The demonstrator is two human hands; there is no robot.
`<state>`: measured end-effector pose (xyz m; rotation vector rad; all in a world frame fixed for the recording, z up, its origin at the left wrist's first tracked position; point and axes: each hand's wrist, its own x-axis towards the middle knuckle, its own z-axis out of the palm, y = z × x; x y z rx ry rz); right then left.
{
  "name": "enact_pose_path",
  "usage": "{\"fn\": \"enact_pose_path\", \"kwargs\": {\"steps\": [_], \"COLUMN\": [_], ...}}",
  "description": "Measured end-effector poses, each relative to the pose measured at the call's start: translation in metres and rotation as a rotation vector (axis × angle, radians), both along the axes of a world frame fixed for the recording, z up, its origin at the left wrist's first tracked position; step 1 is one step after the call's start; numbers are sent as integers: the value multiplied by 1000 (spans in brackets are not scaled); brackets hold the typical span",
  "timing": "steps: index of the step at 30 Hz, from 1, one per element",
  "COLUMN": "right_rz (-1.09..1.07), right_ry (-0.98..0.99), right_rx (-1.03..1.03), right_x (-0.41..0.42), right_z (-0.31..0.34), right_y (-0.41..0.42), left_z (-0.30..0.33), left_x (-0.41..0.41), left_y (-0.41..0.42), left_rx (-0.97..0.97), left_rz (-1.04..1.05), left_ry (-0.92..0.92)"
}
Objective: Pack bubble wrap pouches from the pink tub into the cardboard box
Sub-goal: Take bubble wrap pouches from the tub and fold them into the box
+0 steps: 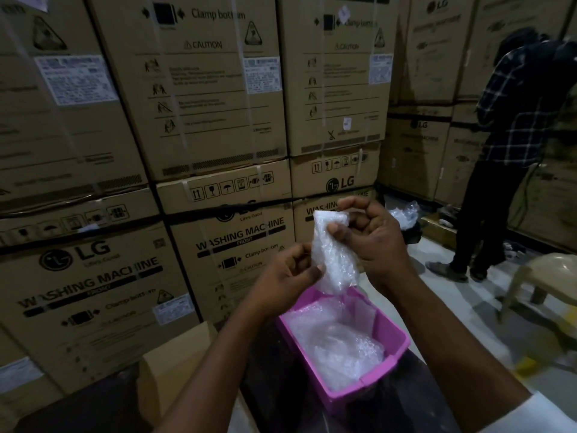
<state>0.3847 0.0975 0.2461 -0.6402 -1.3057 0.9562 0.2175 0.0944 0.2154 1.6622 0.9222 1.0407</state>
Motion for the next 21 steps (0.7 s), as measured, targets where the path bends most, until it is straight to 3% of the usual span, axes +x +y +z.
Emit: {"fn": "enact_pose_path", "kwargs": {"steps": [6,11,16,21], "right_rz": [-310,-522,-581,-573], "right_ry": [-37,-76,-135,-170], "right_rx": [93,117,130,143], "right_x": [-11,-20,-27,-29], "right_z": [-14,-38,-48,-51], "right_y": [7,15,17,15], "left_z": [-23,-32,-36,-36], "left_x": [14,25,25,23], "left_y": [-13,-31,-37,-40], "left_rx": [-118,-111,-166,-134], "left_rz": [106,154,124,162], "left_ry": [-149,-93,-247,-194]}}
